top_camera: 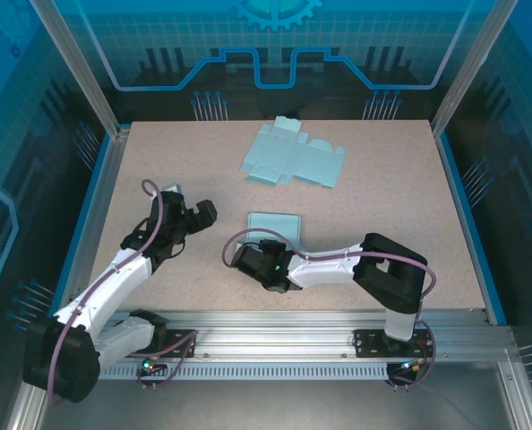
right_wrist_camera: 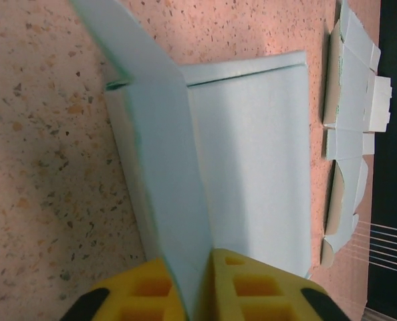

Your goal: Fold the paper box

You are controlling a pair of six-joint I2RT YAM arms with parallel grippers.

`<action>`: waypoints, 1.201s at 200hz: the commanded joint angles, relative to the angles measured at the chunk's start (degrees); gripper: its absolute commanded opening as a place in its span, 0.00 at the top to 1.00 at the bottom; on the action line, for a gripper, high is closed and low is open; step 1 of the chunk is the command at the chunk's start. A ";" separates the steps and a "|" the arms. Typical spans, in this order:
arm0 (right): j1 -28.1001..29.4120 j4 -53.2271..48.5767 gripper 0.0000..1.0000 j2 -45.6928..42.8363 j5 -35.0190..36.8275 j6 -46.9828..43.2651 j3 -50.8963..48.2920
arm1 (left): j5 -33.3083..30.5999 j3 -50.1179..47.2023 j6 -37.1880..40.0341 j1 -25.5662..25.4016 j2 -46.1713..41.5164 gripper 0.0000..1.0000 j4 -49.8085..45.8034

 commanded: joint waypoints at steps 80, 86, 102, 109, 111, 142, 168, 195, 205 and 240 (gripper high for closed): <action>-6.56 -28.01 1.00 -11.96 -27.14 3.95 13.52 | 2.61 2.24 1.86 0.75 -0.90 0.01 -0.92; -7.38 -30.67 1.00 -12.24 -30.23 3.78 15.02 | 3.02 2.45 1.97 0.79 -0.84 0.01 -0.96; -9.87 -38.53 1.00 -11.66 -38.34 2.07 19.60 | 4.11 2.82 2.24 0.83 -0.86 0.01 -0.72; -10.93 -41.66 1.00 -10.67 -40.73 1.46 21.65 | 4.63 2.91 2.33 0.88 -0.83 0.01 -0.46; -11.11 -42.33 1.00 -10.37 -41.35 1.34 22.17 | 4.77 2.91 2.33 0.91 -0.82 0.01 -0.37; -14.91 -50.53 1.00 -3.10 -46.13 -1.92 29.02 | 6.98 2.91 2.26 1.05 -0.09 0.01 1.21; -17.09 -54.02 1.00 4.03 -45.95 -4.42 34.90 | 8.78 2.91 2.24 1.10 1.34 0.01 2.64; -18.98 -55.58 1.00 9.57 -46.67 -6.26 40.58 | 9.79 2.75 2.28 1.25 2.60 0.01 3.80; -19.37 -55.63 0.96 10.89 -46.14 -6.53 42.00 | 10.01 2.58 2.36 1.25 3.00 0.01 4.25; -19.57 -54.86 0.79 11.84 -45.72 -6.21 43.96 | 11.35 2.21 4.43 1.27 3.27 0.01 6.20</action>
